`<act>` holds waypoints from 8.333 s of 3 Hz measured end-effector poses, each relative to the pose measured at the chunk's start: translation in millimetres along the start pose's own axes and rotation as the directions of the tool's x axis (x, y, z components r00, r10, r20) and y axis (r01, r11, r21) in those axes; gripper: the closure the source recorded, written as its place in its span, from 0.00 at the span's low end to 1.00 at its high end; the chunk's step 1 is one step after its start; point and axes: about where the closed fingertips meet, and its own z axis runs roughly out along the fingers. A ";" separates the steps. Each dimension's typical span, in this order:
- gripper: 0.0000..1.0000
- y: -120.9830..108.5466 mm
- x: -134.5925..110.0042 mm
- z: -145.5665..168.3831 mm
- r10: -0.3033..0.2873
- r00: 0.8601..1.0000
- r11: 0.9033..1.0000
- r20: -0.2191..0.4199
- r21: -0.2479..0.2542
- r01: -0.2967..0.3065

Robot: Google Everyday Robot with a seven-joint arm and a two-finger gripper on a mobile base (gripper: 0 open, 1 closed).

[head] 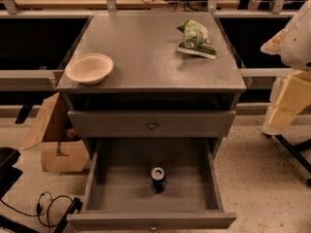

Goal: Pick pepsi can from middle drawer and place on counter

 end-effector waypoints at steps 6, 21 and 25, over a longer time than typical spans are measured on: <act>0.00 34.0 -13.2 234.7 0.217 0.715 0.972 0.665 -0.077 -0.223; 1.00 142.2 -125.1 331.7 0.295 0.401 0.951 0.867 -0.306 -0.039; 1.00 -104.2 -161.4 49.1 0.249 0.424 0.943 0.871 -0.118 -0.311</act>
Offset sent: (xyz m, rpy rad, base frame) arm 0.0068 0.0020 -0.0817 0.2818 0.0166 -0.0496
